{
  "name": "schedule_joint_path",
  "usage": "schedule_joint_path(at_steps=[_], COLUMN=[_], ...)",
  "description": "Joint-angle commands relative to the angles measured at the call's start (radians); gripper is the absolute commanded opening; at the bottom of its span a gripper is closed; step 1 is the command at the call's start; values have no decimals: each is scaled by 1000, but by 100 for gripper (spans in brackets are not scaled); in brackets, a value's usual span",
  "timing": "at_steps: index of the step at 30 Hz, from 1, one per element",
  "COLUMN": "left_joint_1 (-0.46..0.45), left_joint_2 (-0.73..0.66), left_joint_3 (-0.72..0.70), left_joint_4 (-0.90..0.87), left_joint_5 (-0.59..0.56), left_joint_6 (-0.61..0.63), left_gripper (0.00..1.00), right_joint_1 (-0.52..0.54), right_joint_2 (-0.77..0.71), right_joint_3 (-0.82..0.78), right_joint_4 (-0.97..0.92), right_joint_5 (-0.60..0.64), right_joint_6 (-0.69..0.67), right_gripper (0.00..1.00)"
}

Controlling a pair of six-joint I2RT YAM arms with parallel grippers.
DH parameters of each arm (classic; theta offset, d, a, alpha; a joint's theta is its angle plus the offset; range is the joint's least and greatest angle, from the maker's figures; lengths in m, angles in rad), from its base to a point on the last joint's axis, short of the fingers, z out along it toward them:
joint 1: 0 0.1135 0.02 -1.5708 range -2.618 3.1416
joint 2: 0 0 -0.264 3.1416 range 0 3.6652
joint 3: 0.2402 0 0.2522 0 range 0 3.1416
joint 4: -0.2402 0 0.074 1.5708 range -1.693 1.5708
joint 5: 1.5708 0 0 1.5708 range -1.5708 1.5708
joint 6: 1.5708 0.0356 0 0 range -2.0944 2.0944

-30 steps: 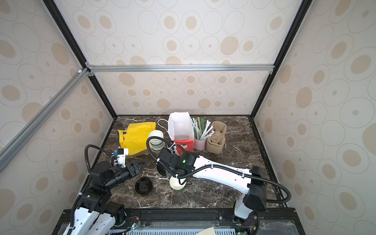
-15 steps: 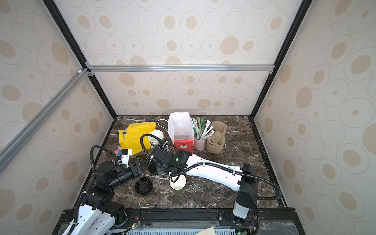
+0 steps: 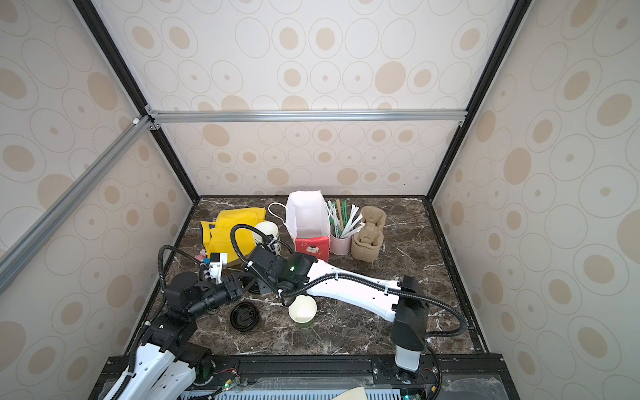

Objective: Pack a coffee takeout order
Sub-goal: Pass the lid.

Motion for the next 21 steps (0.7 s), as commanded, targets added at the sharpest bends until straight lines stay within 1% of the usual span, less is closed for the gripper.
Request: schedule_joint_path(at_steps=[1, 7, 9, 12, 16, 18, 21], left_joint_1=[-5, -5, -5, -5, -5, -6, -5], left_joint_2=[-6, 2, 7, 6, -7, -18, -39], left_joint_3=[46, 51, 57, 63, 46, 33, 19], left_joint_4=[13, 2, -16, -33, -46, -47, -42], left_joint_5=[6, -23, -40, -72, -96, -103, -114], left_joint_6=[3, -3, 1, 4, -10, -22, -60], left_gripper=[29, 20, 19, 13, 12, 11, 10], right_joint_1=[-4, -3, -4, -4, -3, -3, -3], right_joint_2=[21, 17, 9, -9, -46, -79, -182], right_joint_3=[25, 28, 27, 21, 10, 7, -74], right_joint_4=[1, 4, 8, 12, 21, 9, 58], right_joint_5=[28, 22, 23, 22, 18, 20, -7], right_joint_6=[-10, -19, -24, -33, -61, -98, -259], right_gripper=[16, 24, 29, 38, 50, 55, 58])
